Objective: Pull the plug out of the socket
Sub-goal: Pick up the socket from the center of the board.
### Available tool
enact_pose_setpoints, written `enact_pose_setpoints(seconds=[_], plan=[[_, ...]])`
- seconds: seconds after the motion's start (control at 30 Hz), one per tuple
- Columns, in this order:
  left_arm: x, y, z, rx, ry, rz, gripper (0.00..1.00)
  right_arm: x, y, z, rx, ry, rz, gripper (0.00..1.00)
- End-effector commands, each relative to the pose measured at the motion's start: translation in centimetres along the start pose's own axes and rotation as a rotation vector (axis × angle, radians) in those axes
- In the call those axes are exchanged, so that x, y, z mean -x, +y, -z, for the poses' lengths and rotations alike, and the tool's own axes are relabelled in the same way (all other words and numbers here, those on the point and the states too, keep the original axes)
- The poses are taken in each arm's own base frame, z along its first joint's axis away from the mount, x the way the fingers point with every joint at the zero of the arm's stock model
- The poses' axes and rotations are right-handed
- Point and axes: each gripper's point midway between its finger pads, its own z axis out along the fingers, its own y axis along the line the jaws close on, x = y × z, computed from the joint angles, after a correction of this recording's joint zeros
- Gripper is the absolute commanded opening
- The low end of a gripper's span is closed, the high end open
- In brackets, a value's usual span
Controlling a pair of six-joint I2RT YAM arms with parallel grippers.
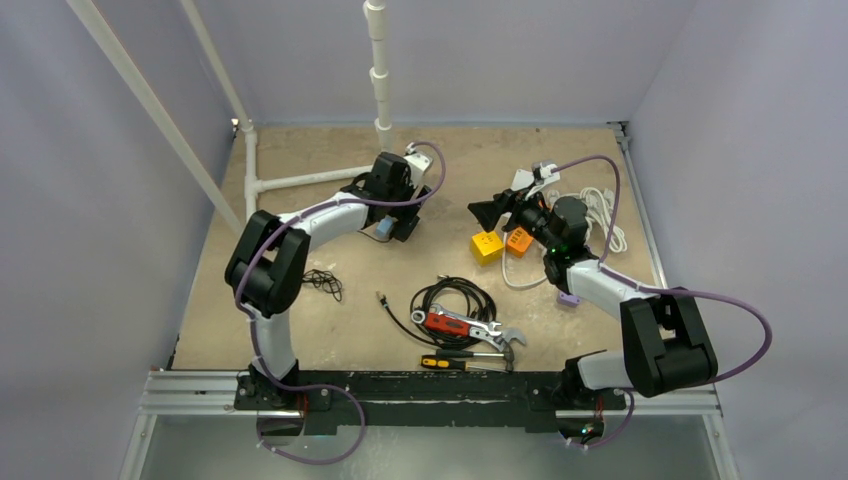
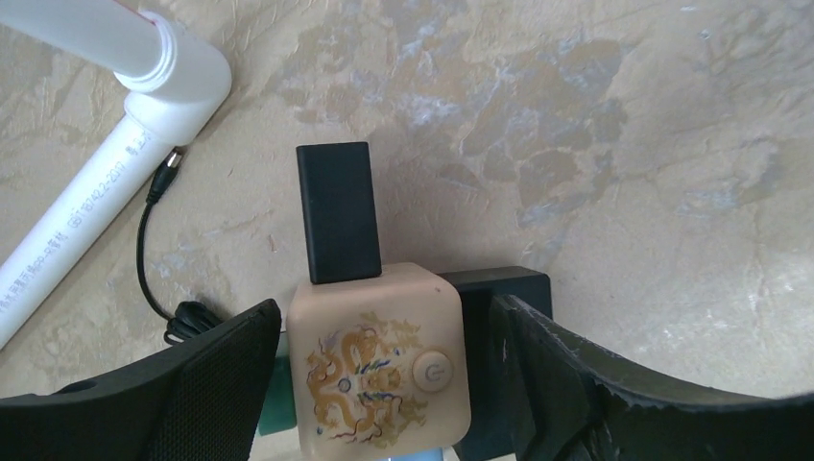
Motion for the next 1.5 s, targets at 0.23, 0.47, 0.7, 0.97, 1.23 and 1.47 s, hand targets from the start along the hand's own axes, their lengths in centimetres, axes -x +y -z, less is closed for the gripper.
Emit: enact_pose_setpoints(seconds=[0.23, 0.47, 0.7, 0.97, 1.23, 1.47], plan=[[0.9, 1.3, -0.3, 0.064, 0.004, -0.003, 0.59, 2.6, 0.8, -0.3, 0.022, -0.064, 0.051, 0.87], [1.8, 1.0, 0.7, 0.043, -0.026, 0.037, 0.10, 2.8, 0.8, -0.2, 0.019, -0.067, 0.055, 0.87], [5.6, -0.2, 6.6, -0.059, -0.221, 0.096, 0.00, 3.4, 2.5, 0.2, 0.087, -0.074, 0.047, 0.88], [9.2, -3.5, 18.1, -0.273, -0.542, 0.052, 0.00, 3.8, 7.1, 1.1, 0.315, -0.029, 0.010, 0.89], [7.9, -8.8, 25.7, -0.439, -0.679, -0.104, 0.00, 3.1, 10.7, 2.0, 0.530, 0.113, -0.050, 0.85], [6.5, -11.1, 27.0, -0.490, -0.692, -0.135, 0.00, 2.5, 12.6, 4.0, 0.569, 0.146, -0.117, 0.87]])
